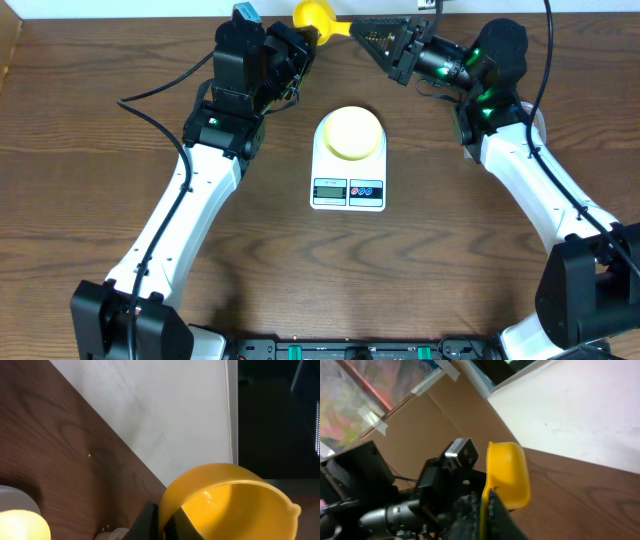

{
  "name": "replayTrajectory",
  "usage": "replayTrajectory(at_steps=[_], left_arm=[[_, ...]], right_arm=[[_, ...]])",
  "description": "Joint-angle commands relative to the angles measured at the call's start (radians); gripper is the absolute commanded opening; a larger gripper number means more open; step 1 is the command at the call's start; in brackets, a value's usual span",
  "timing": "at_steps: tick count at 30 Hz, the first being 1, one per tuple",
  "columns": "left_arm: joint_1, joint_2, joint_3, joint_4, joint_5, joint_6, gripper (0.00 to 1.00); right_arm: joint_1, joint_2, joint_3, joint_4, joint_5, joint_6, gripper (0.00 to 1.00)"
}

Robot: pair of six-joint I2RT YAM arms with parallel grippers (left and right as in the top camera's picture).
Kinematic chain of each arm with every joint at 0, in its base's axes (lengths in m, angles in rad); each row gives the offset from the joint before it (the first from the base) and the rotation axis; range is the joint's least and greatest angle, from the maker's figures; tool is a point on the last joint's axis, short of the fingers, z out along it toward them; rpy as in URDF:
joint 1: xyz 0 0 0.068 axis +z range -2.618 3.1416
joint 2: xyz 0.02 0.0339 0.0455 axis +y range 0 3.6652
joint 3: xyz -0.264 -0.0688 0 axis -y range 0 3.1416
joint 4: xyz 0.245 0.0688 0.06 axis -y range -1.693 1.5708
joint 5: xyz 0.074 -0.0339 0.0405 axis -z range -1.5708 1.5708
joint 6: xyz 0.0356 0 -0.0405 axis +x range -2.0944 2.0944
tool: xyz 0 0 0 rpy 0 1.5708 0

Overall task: Scoop item into bowl and weigh 50g on scale
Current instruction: 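Close the right gripper on the scoop handle beside the left gripper, then open the left gripper to release the scoop to the right gripper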

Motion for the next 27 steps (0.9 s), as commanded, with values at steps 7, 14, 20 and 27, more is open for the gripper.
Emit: replayTrajectory(at_steps=[7, 14, 20, 27], left_arm=[[-0.001, -0.013, 0.003, 0.001, 0.001, 0.003, 0.08], [-0.001, -0.013, 0.003, 0.001, 0.001, 0.003, 0.38], [-0.001, -0.013, 0.003, 0.001, 0.001, 0.003, 0.67], [-0.001, -0.013, 0.003, 0.001, 0.001, 0.003, 0.80]], right_arm=[[0.003, 0.006, 0.018, 0.006, -0.001, -0.015, 0.01], [0.003, 0.006, 0.018, 0.006, -0.002, -0.020, 0.01], [0.002, 0.006, 0.018, 0.006, -0.001, -0.031, 0.01], [0.000, 0.006, 0.018, -0.008, 0.010, -0.070, 0.01]])
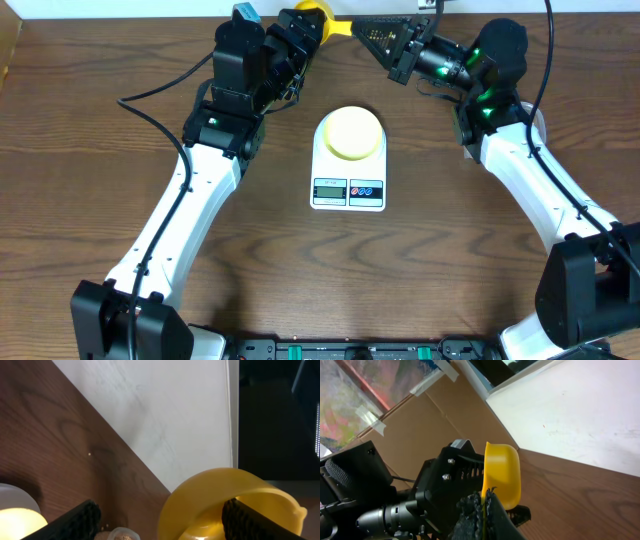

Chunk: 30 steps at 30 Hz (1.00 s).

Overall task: Scoop item into bowl and weigh 50g on scale
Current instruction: 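Open the left gripper to release the scoop to the right gripper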

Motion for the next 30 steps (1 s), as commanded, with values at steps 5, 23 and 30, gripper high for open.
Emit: replayTrajectory(at_steps=[5, 23, 30], left_arm=[[-0.001, -0.013, 0.003, 0.002, 0.001, 0.008, 0.81], [-0.001, -0.013, 0.003, 0.001, -0.006, 0.157, 0.82], [-0.001, -0.013, 0.003, -0.051, -0.006, 0.300, 0.82]], right_arm=[[-0.003, 0.005, 0.018, -0.059, 0.048, -0.087, 0.01], [-0.137, 0.005, 0.018, -0.145, 0.111, -0.303, 0.01], [-0.196, 0.005, 0.018, -0.163, 0.140, -0.385, 0.01]])
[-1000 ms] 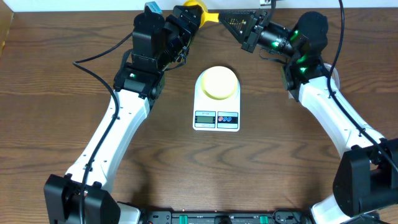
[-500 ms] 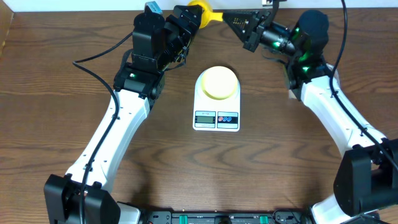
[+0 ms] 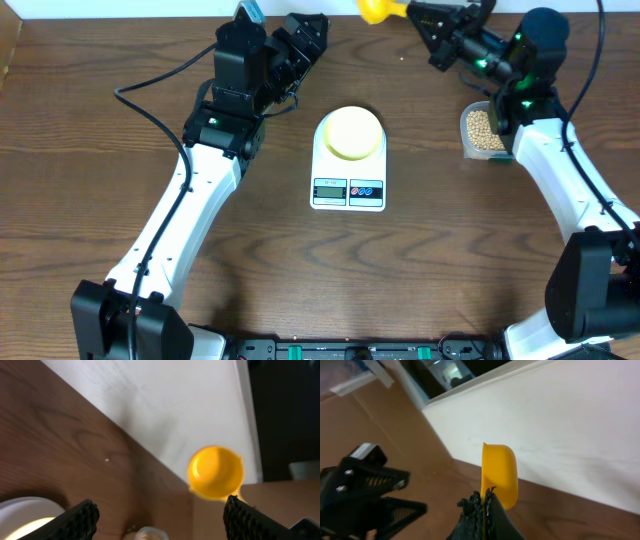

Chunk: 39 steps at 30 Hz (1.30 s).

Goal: Scoop item into bowl and weigh 50g on scale

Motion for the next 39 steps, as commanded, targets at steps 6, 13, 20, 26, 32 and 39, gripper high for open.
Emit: replayTrajectory(at_steps=[6, 13, 20, 26, 32, 39], left_arm=[[-0.001, -0.013, 0.003, -0.052, -0.006, 0.265, 0.82], [-0.001, -0.013, 0.003, -0.153, -0.006, 0.576, 0.82], [-0.001, -0.013, 0.003, -0.306, -0.006, 0.831, 0.82], [-0.001, -0.013, 0.003, -0.380, -0.088, 0.849, 0.82], [-0.001, -0.013, 0.003, -0.414, -0.199, 0.849, 0.82], [-0.002, -0.014, 0.003, -0.412, -0.135, 0.850, 0.82]], right_arm=[[-0.065, 0.005, 0.018, -0.032, 0.093, -0.108, 0.01], [-0.101, 0.005, 0.018, -0.092, 0.132, -0.163, 0.01], [-0.126, 0.005, 0.018, -0.128, 0.131, -0.182, 0.01], [-0.129, 0.005, 0.018, -0.163, 0.131, -0.200, 0.01], [-0.129, 0.005, 0.018, -0.189, 0.131, -0.211, 0.01], [-0.129, 0.005, 0.018, -0.200, 0.131, -0.215, 0.01]])
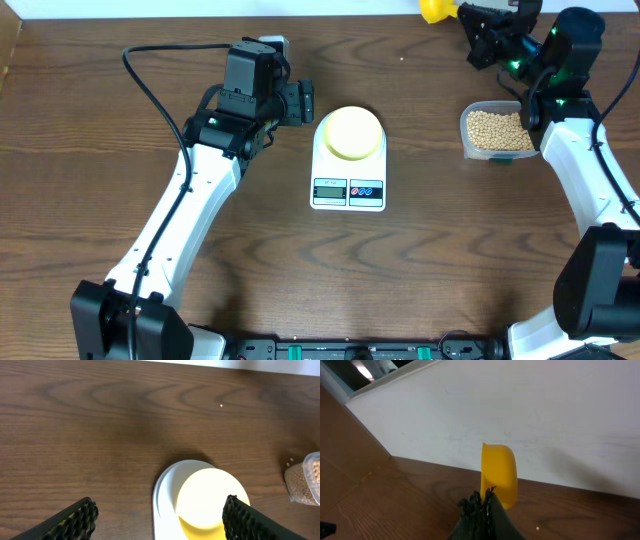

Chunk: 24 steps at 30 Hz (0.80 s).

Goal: Scoop item into bowl and weigh 50g on scale

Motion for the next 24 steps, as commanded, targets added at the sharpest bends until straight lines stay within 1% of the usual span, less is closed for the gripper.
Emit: replayTrajectory(at_steps=[1, 5, 7, 14, 19, 24], left_arm=[[-0.002, -0.015, 0.003, -0.003, 0.028, 0.027, 0.82], [-0.022, -0.015, 0.003, -0.053, 0.027, 0.130, 0.82], [-0.039, -0.015, 0.003, -0.070, 0.024, 0.154, 0.82], [-0.126, -0.015, 0.003, -0.085, 0.013, 0.290, 0.82], [-0.182, -0.015, 0.003, -0.156, -0.102, 0.311, 0.82], [-0.222, -0.015, 0.003, -0.200, -0.133, 0.313, 0.82]], right_arm=[[-0.003, 0.005, 0.018, -0.002, 0.002, -0.018, 0.01], [-0.003, 0.005, 0.018, -0.005, 0.002, -0.018, 0.01], [-0.003, 0.005, 0.018, -0.004, 0.002, -0.017, 0.01], [-0.003, 0.005, 0.018, -0.005, 0.001, -0.017, 0.01], [0.000, 0.005, 0.018, -0.005, 0.001, -0.017, 0.01], [0.000, 0.005, 0.018, -0.005, 0.001, -0.017, 0.01]])
